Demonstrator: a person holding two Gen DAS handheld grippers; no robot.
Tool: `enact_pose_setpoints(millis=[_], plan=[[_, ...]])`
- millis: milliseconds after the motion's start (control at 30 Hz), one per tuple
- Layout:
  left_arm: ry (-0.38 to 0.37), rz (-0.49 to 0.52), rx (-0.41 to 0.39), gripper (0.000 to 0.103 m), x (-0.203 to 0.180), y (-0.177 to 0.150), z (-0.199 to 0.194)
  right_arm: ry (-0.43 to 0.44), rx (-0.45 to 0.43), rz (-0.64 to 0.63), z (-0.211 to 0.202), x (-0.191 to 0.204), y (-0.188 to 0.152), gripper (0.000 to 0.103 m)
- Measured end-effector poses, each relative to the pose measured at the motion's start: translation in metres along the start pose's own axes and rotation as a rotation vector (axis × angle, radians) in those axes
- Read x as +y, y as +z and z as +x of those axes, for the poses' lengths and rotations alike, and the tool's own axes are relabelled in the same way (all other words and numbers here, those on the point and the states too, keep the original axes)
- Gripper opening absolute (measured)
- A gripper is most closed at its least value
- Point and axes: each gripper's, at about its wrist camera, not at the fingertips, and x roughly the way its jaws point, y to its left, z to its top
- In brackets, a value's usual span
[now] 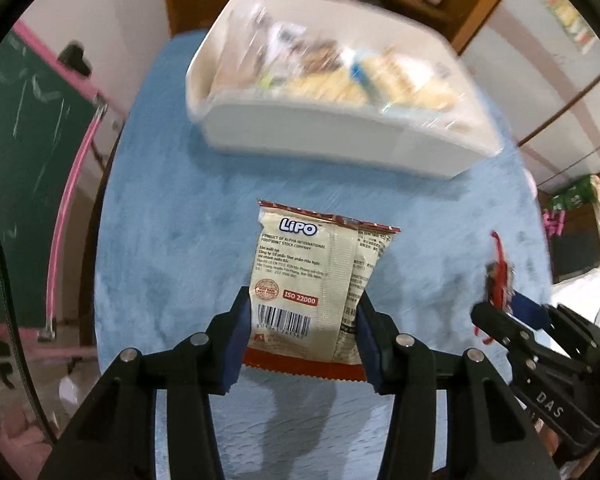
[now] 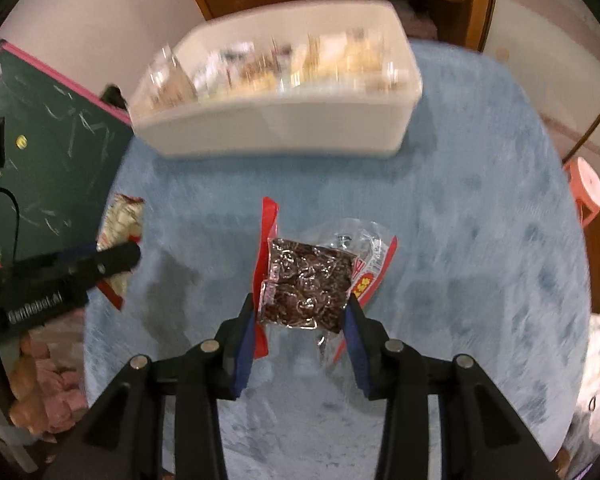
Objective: Organize snacks
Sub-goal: 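Carry both packets over the white bin and open both tools to drop them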
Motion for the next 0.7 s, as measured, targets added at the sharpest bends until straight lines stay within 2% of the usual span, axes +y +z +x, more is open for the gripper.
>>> enact_pose_setpoints(millis=[167, 300, 500, 600, 700], plan=[[-0.048, 0.021, -0.139, 0.046, -0.019, 0.039, -0.052, 0.000, -0.159, -0.024, -0.051, 0.000, 0.039, 0.041], [-0.055, 0.036, -0.241, 0.046, -0.033, 0.076, -0.088, 0.019, -0.269, -0.037, -0.087, -0.001, 0.080, 0.041], [-0.003, 0.081, -0.366, 0.047, -0.056, 0.132, -0.132, -0.015, -0.406, -0.089, -0.124, 0.011, 0.137, 0.042], [0.052, 0.095, -0.423, 0.047, -0.066, 0.162, -0.145, -0.040, -0.453, -0.115, -0.132, 0.018, 0.161, 0.043], [0.063, 0.083, -0.435, 0.047, -0.067, 0.190, -0.148, -0.067, -0.467, -0.131, -0.129, 0.022, 0.188, 0.044]])
